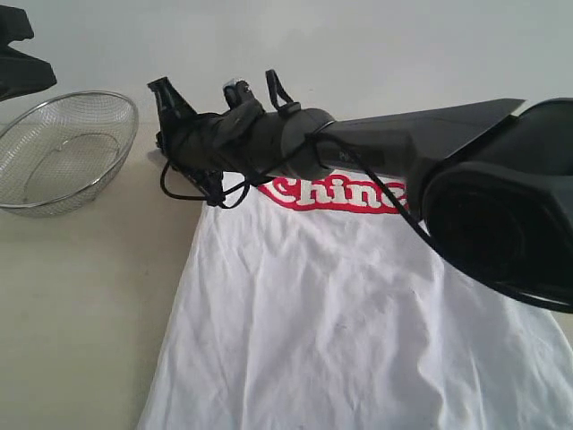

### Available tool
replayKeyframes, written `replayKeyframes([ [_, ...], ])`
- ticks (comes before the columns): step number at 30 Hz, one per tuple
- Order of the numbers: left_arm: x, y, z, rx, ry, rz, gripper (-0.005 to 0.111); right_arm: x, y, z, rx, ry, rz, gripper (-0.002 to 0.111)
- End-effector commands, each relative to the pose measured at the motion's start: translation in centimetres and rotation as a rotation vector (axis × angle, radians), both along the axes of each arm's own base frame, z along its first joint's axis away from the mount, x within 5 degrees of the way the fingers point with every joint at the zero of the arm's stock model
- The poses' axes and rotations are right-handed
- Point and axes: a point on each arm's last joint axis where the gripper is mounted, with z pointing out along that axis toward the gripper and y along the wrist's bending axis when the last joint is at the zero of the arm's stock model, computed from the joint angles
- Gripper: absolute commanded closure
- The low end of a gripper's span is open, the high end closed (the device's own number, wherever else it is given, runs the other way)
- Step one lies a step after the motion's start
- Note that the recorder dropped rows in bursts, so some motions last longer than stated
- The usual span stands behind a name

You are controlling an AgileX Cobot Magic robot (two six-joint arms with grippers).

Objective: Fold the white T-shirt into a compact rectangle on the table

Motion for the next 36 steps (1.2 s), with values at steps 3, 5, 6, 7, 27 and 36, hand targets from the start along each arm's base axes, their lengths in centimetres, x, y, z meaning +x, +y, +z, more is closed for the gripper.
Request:
replayKeyframes([
  [3,-0.2,0.1,0.2,0.002,-0.009,0.002,0.102,0.4,-0.6,1.1,0.113,0.047,-0.065,0.108],
  [5,-0.2,0.1,0.2,0.002,-0.009,0.002,0.102,0.4,-0.6,1.2,0.151,0.069,-0.089,0.108],
  [6,-0.2,0.1,0.1,0.005,-0.009,0.001,0.102,0.4,-0.6,1.2,0.173,0.082,-0.102,0.108],
  [7,-0.2,0.1,0.1,0.005,-0.009,0.001,0.102,0.4,-0.6,1.2,0.195,0.096,-0.113,0.108],
  [27,-0.2,0.1,0.1,0.014,-0.01,0.001,0.102,-1.6,-2.2,1.3,0.205,0.156,-0.187,0.108],
  [36,-0.2,0.0,0.1,0.011,-0.007,-0.007,0.102,-2.5,-3.5,2.1,0.195,0.139,-0.233,0.108],
])
